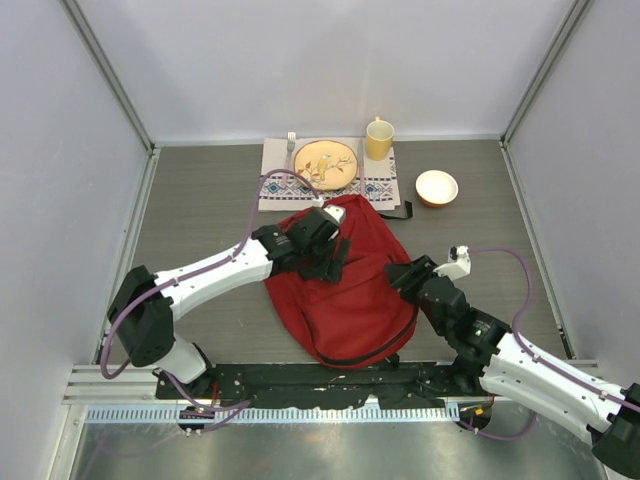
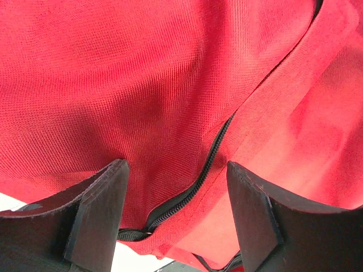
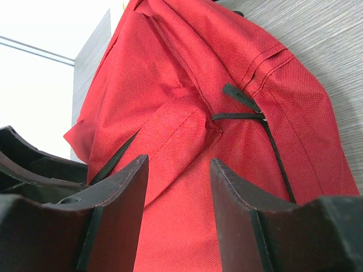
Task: Pack the student bag
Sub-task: Place the personal item in the student bag, then adjust the student bag at the center of the board.
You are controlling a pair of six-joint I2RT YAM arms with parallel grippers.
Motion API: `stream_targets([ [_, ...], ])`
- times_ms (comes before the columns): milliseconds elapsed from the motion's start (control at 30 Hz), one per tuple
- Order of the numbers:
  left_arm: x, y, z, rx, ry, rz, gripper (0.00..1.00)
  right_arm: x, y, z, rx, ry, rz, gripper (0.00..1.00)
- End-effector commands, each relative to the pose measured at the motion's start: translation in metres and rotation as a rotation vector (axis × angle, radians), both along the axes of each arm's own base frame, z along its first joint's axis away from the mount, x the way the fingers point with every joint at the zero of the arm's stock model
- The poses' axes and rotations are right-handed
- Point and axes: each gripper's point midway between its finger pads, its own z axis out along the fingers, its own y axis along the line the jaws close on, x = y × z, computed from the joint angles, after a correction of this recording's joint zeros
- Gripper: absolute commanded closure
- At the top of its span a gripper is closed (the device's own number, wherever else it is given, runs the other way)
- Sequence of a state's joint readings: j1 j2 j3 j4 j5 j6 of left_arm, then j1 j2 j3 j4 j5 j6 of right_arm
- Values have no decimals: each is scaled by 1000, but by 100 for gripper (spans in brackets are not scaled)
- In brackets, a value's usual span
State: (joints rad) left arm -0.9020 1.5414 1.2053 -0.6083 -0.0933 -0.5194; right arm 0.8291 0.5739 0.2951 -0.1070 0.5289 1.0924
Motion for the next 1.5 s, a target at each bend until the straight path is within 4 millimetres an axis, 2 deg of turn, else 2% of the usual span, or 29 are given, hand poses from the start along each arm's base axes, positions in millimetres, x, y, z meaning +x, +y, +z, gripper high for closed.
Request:
stream_targets([
  [0, -11, 7, 9, 10, 0, -87, 27, 3, 2, 12, 22, -17, -5, 47],
  [167, -28, 1, 15, -41, 41, -171, 29, 2, 2, 10, 17, -11, -8, 47],
  [267, -38, -2, 20, -77, 60, -219, 35, 2, 1, 8, 14, -7, -11, 47],
  [467, -49, -7, 35, -145, 51, -287, 59, 4, 2, 4, 1, 10, -11, 47],
  [633, -58, -13, 40, -186, 58, -354, 66, 4, 5, 4, 5, 16, -8, 48],
  [733, -56, -13, 39, -180, 57, -354, 76, 5, 7, 6, 7, 13, 1, 48],
  [767, -55, -15, 42, -197, 40, -359, 81, 5, 8, 7, 2, 8, 4, 48],
  [833, -53, -15, 48, -217, 9, -355, 84, 5, 10, 10, 7, 1, 11, 47],
  [867, -50, -16, 51, -230, -17, -351, 90, 5, 10, 11, 0, -1, 19, 48],
  [900, -48, -16, 53, -235, -36, -342, 91, 6, 12, 13, 1, -10, 29, 47],
  [933, -44, -14, 55, -232, -56, -325, 91, 6, 13, 16, 0, -16, 34, 47],
  [967, -38, -12, 60, -226, -88, -296, 84, 6, 15, 19, -11, -27, 50, 47],
  [1033, -31, -9, 64, -219, -119, -264, 78, 8, 20, 26, -8, -41, 68, 47],
  [1267, -3, -8, 105, -300, -291, -130, 49, 10, 26, 33, -30, -44, 91, 47],
  [1367, 5, -22, 118, -375, -313, -121, 45, 10, 27, 33, -24, -46, 93, 47],
  [1433, 3, -40, 108, -409, -248, -150, 45, 10, 24, 33, -20, -39, 79, 48],
  [1467, 4, -51, 111, -442, -237, -163, 45, 10, 21, 34, -21, -40, 68, 48],
])
